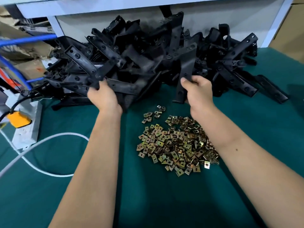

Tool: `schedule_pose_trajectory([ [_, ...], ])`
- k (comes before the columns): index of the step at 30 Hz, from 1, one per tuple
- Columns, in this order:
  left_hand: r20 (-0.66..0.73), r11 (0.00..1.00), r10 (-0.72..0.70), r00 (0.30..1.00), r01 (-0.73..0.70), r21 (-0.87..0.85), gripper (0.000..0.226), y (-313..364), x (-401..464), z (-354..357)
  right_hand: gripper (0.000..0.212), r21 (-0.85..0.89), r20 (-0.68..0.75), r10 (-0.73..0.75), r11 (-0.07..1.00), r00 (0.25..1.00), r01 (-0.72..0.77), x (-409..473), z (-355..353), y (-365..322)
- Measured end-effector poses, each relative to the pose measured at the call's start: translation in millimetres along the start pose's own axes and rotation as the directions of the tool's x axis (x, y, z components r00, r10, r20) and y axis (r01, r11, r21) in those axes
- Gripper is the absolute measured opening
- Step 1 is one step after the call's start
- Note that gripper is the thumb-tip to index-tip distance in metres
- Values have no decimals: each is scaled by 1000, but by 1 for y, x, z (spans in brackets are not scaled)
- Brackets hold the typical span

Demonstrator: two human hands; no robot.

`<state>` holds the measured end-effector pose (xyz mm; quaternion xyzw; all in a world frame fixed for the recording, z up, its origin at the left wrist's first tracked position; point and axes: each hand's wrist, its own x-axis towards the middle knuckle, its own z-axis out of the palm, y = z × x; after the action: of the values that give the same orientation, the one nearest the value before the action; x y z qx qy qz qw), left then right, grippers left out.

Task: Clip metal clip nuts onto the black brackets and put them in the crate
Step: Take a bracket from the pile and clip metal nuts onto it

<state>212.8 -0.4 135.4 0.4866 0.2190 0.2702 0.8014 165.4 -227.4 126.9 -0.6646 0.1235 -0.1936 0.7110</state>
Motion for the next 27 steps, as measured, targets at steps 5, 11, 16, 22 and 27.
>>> schedule_pose_trajectory([
  [5, -170, 761, 323, 931, -149, 631, 56, 3, 14, -18, 4, -120, 122, 54, 992, 991, -39, -7, -3, 2],
  [11, 219, 347, 797, 563, -723, 597, 43, 11, -35, -15, 14, -102, 225, 136, 988, 965, -116, -24, -5, 2],
  [16, 652, 813, 191, 734, -490, 313, 35, -14, -87, 7, 8, -13, 376, 42, 999, 926, -40, -41, 2, 0],
  [22, 401, 979, 10, 916, -90, 180, 26, -21, -68, 0, 34, -492, 331, -74, 837, 941, 239, -36, -7, 5],
  [27, 608, 976, -118, 785, 203, -72, 26, -4, -65, -11, 56, -644, 434, 58, 717, 899, 265, -31, 8, 9],
])
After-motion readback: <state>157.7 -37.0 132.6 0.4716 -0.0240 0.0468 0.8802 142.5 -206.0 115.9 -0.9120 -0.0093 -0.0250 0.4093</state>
